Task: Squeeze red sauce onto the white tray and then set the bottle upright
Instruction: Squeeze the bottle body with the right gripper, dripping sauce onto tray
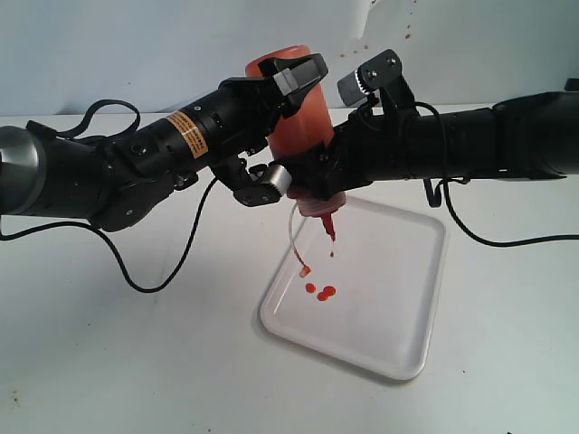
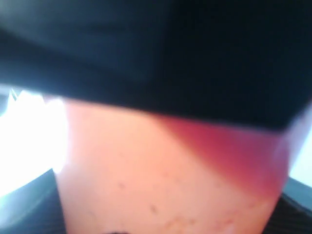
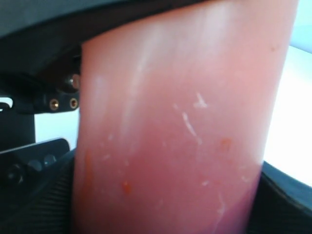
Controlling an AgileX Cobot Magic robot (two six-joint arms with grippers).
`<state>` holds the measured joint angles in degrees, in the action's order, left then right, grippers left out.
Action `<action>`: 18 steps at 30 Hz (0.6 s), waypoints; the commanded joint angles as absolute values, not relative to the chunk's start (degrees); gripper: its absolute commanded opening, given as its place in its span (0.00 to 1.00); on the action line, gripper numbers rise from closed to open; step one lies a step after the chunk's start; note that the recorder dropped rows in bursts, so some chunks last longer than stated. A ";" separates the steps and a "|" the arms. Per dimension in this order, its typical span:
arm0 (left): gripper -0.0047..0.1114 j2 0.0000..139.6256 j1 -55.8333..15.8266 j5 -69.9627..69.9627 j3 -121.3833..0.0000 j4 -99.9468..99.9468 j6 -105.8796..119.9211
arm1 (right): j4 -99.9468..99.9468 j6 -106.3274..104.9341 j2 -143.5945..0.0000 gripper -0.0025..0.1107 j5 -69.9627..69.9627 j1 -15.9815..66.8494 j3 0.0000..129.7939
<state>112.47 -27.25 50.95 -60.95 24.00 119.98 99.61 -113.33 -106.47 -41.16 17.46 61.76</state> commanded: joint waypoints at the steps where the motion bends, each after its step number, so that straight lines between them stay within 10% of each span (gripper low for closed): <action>1: 0.04 111.45 -27.58 53.99 -61.61 22.87 118.47 | 99.95 -113.65 -106.57 0.21 -40.26 17.45 62.11; 7: 0.04 111.45 -27.58 53.99 -61.61 22.87 118.47 | 99.95 -113.40 -106.44 0.95 -40.02 17.45 62.11; 18: 0.04 111.45 -27.58 53.99 -61.61 22.87 118.47 | 99.95 -113.48 -106.33 0.95 -40.26 17.45 62.11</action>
<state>112.47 -27.25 50.95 -60.95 24.00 119.98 99.61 -113.33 -106.47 -40.16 17.46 61.76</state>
